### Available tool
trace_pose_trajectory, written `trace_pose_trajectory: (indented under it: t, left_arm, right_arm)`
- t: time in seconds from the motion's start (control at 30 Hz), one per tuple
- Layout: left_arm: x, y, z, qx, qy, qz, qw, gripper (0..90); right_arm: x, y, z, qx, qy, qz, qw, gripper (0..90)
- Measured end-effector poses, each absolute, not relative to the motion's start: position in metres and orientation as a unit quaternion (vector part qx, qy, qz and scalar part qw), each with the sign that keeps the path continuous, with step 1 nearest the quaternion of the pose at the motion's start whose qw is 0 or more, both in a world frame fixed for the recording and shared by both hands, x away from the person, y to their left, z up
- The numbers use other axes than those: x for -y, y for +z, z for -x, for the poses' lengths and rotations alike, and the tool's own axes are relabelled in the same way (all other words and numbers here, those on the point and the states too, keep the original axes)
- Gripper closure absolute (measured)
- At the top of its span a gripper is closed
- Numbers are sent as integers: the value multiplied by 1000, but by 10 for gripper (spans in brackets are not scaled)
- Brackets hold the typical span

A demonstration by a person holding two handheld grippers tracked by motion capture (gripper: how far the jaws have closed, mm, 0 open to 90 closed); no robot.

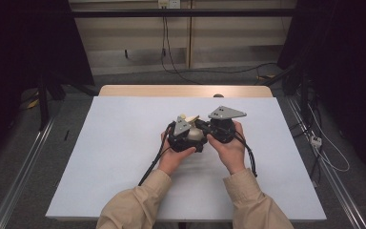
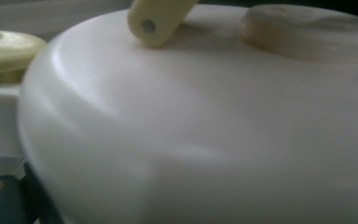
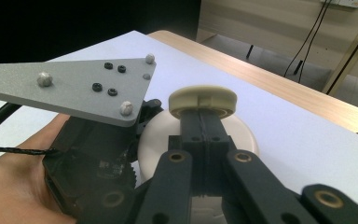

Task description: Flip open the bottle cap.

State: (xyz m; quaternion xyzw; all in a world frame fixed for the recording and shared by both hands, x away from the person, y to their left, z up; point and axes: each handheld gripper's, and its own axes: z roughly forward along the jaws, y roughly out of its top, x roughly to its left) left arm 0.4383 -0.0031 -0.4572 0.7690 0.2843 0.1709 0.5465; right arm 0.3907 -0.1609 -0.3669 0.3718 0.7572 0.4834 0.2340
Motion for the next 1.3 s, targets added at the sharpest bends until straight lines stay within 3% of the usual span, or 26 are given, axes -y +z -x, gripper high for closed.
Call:
trace_pose_trajectory:
  t: [1.3]
  left_arm:
    - [3,-457,-438,-286,170,-768,547,48]
  right_arm:
    - [156,-369,-402,-757,487,-370,230,900]
